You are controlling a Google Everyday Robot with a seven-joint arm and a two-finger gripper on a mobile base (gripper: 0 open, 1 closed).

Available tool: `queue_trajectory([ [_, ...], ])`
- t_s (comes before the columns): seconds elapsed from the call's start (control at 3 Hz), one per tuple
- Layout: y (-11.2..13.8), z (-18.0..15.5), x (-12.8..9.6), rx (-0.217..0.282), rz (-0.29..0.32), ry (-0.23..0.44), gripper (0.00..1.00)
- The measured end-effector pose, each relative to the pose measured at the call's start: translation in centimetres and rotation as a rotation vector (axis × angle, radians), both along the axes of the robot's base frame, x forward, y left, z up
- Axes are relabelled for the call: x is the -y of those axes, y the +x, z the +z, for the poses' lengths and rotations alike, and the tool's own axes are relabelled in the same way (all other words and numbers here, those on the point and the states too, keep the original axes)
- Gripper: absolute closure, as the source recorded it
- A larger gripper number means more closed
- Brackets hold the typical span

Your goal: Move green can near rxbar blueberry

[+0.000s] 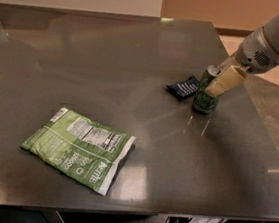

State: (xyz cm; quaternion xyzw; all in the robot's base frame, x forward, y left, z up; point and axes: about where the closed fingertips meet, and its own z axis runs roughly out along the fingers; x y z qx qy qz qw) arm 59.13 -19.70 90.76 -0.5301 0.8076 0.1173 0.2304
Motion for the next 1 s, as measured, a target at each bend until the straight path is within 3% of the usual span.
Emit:
queue_trajectory([
  [1.0, 1.12, -0.58, -0.07, 0.0, 0.0, 0.004, 0.15],
])
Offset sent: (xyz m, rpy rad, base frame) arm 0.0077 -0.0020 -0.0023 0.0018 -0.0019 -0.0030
